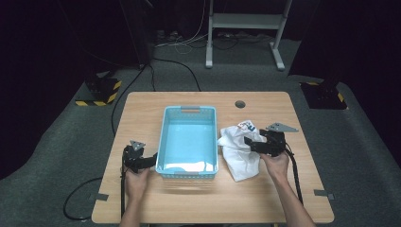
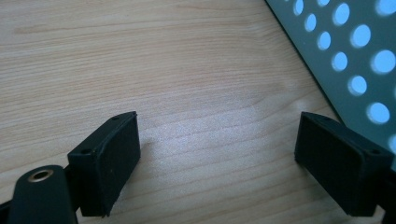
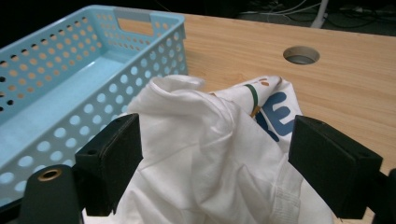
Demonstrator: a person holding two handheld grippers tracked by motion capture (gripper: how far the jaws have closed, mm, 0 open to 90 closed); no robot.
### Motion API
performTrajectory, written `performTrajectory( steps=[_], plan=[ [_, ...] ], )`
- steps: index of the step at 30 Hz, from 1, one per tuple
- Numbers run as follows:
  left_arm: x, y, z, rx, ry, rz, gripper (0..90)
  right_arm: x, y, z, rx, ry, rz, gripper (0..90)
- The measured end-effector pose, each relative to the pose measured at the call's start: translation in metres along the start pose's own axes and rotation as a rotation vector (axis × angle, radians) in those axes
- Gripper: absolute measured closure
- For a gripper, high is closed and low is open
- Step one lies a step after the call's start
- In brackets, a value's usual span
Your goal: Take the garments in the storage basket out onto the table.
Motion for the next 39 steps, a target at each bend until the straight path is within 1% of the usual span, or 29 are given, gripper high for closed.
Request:
performTrajectory(
  steps=[4, 8, 17, 20, 27, 34, 39],
  plan=[
    [0.0, 0.0, 0.0, 0.0, 0.0, 0.0, 14.4, -0.003, 0.0, 0.004, -0.011, 0.016, -0.005, 17.2],
    [0.0, 0.0, 0.0, 0.0, 0.0, 0.0, 14.3, -0.004, 0.003, 0.007, -0.015, 0.013, -0.012, 16.6],
    [0.0, 0.0, 0.0, 0.0, 0.0, 0.0, 14.3, -0.019, 0.001, 0.019, -0.037, 0.055, -0.008, 17.5],
    [0.0, 0.0, 0.0, 0.0, 0.0, 0.0, 14.4, -0.021, 0.001, 0.021, -0.048, 0.067, -0.02, 17.5],
    [0.0, 0.0, 0.0, 0.0, 0.0, 0.0, 14.3, -0.023, 0.001, 0.026, -0.056, 0.083, -0.026, 17.5],
    [0.0, 0.0, 0.0, -0.001, 0.0, -0.001, 14.3, -0.031, -0.003, 0.033, -0.069, 0.096, -0.002, 17.0],
    [0.0, 0.0, 0.0, -0.001, 0.0, 0.0, 14.3, -0.037, -0.004, 0.038, -0.078, 0.118, -0.004, 17.0]
  ],
)
Point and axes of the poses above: each handheld gripper's, and its own axes: z roughly backward along the jaws, x roughly out of its underside, y roughly to its right, the point moved 6 cm from there along -z, roughly forward along the jaws
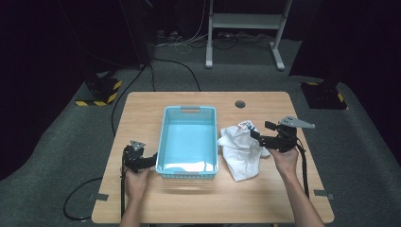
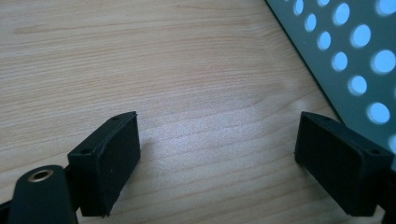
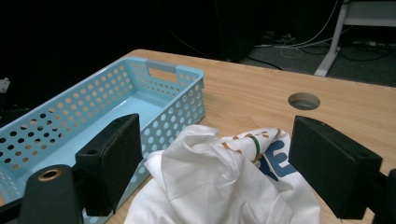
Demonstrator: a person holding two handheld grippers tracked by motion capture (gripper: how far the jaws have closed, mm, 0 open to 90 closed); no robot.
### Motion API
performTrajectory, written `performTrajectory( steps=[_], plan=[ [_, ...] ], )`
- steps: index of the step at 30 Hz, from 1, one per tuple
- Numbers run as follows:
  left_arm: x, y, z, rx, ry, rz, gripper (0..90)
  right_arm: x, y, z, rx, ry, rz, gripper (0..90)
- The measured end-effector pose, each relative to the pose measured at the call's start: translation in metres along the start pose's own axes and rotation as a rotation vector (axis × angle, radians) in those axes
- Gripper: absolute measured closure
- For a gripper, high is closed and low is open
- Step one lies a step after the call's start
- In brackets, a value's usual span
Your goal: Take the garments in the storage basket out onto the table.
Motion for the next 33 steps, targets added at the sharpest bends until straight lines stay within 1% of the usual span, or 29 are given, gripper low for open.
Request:
performTrajectory(
  steps=[6, 15, 22, 27, 33],
  plan=[
    [0.0, 0.0, 0.0, 0.0, 0.0, 0.0, 14.3, -0.004, 0.002, 0.007, 0.001, 0.014, -0.004, 17.7],
    [0.0, 0.0, 0.0, 0.0, 0.0, 0.0, 14.3, -0.005, 0.008, 0.017, 0.007, 0.023, -0.013, 18.5],
    [0.0, 0.0, 0.0, 0.0, 0.0, 0.0, 14.3, -0.006, 0.009, 0.024, 0.01, 0.032, -0.017, 19.2],
    [0.0, 0.0, 0.0, 0.0, 0.0, 0.0, 14.3, -0.005, 0.012, 0.027, 0.025, 0.029, -0.012, 19.7],
    [0.0, 0.0, 0.0, 0.0, 0.0, 0.0, 14.4, -0.002, 0.017, 0.033, 0.034, 0.042, -0.029, 21.1]
  ],
)
Point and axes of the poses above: each handheld gripper's, and its own axes: z roughly backward along the jaws, x roughly out of its underside, y roughly to its right, the point moved 6 cm from there along -z, roughly forward along the jaws
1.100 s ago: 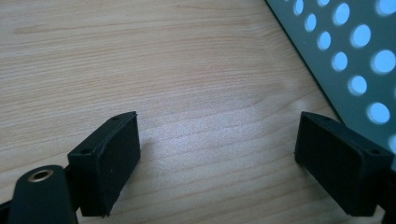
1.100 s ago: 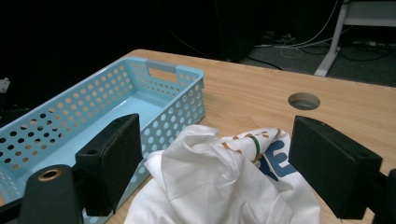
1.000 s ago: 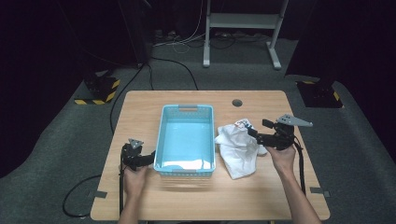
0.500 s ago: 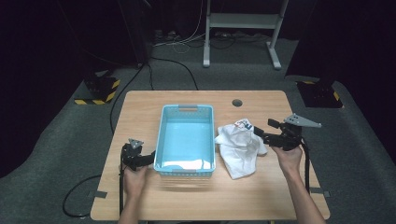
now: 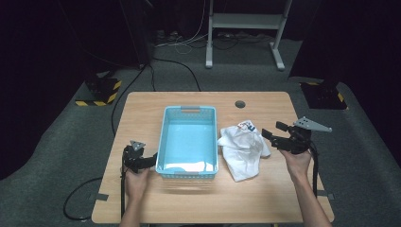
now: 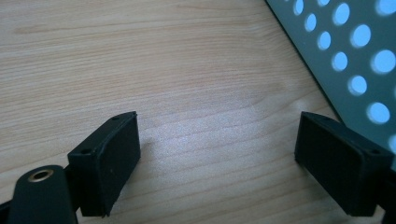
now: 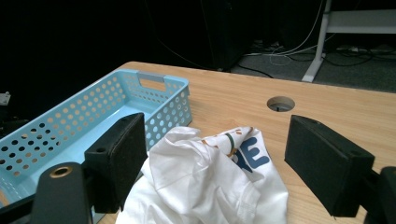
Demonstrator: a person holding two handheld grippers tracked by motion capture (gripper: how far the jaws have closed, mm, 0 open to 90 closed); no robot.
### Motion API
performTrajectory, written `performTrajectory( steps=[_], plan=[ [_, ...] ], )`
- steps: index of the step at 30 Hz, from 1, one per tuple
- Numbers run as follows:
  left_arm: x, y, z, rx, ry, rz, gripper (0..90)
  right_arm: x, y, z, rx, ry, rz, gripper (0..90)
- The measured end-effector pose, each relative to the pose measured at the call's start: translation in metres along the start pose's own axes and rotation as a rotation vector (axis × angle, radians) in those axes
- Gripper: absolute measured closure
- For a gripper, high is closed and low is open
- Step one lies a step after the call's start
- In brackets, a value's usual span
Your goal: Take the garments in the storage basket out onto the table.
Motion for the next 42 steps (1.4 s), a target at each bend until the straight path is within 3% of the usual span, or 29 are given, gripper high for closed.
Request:
performTrajectory(
  steps=[17, 42],
  plan=[
    [0.0, 0.0, 0.0, 0.0, 0.0, 0.0, 14.3, 0.008, 0.01, 0.009, 0.055, -0.003, -0.005, 22.4],
    [0.0, 0.0, 0.0, -0.001, 0.0, 0.0, 14.3, 0.032, 0.02, 0.014, 0.085, -0.018, -0.039, 22.2]
  ],
)
Point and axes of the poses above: each handheld gripper's, and its own axes: z roughly backward along the jaws, x roughly out of its underside, y roughly to its right, the point moved 6 cm from there along -z, roughly forward along the jaws
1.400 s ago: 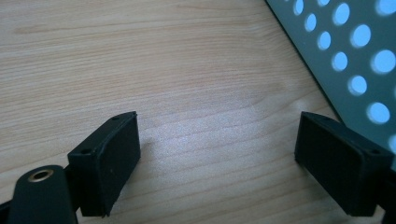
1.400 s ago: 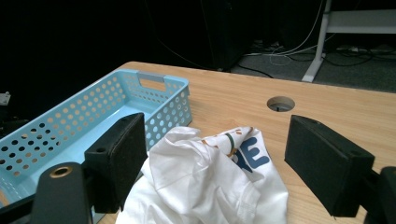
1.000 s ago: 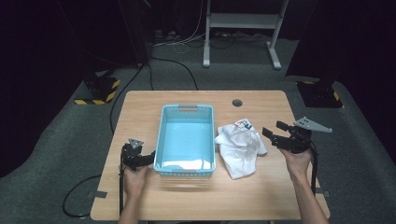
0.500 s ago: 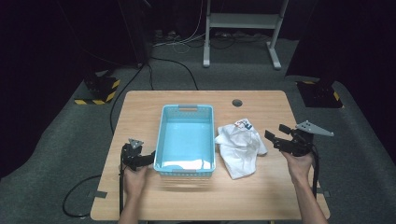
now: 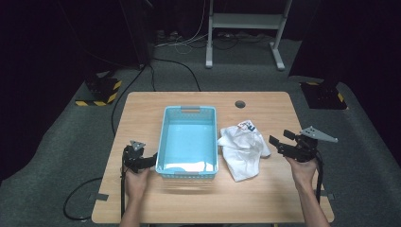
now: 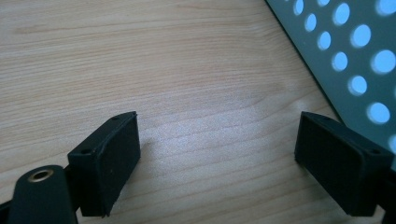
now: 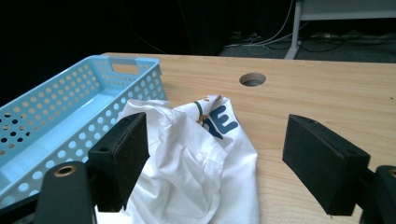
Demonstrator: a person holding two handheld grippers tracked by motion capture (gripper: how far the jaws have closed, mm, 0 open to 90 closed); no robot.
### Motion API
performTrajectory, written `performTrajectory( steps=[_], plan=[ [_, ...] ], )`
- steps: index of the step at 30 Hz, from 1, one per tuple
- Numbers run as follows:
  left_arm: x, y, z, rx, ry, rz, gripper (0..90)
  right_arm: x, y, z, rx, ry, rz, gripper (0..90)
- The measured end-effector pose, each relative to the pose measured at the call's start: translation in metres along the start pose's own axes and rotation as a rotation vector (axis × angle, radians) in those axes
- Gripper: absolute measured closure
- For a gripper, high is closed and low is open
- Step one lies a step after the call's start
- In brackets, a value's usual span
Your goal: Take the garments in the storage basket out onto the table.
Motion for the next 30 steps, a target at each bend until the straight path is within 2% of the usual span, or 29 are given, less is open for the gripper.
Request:
performTrajectory(
  steps=[12, 30],
  plan=[
    [0.0, 0.0, 0.0, 0.0, 0.0, 0.0, 14.3, 0.008, 0.001, 0.0, -0.004, 0.002, -0.011, 22.7],
    [0.0, 0.0, 0.0, 0.0, 0.0, 0.0, 14.3, 0.023, 0.004, -0.004, 0.011, -0.032, -0.024, 22.7]
  ],
)
Point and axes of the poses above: each handheld gripper's, and its own axes: z roughly backward along the jaws, x roughly out of its underside, y roughly to its right, the point moved 6 cm from there along -z, roughly forward along the jaws
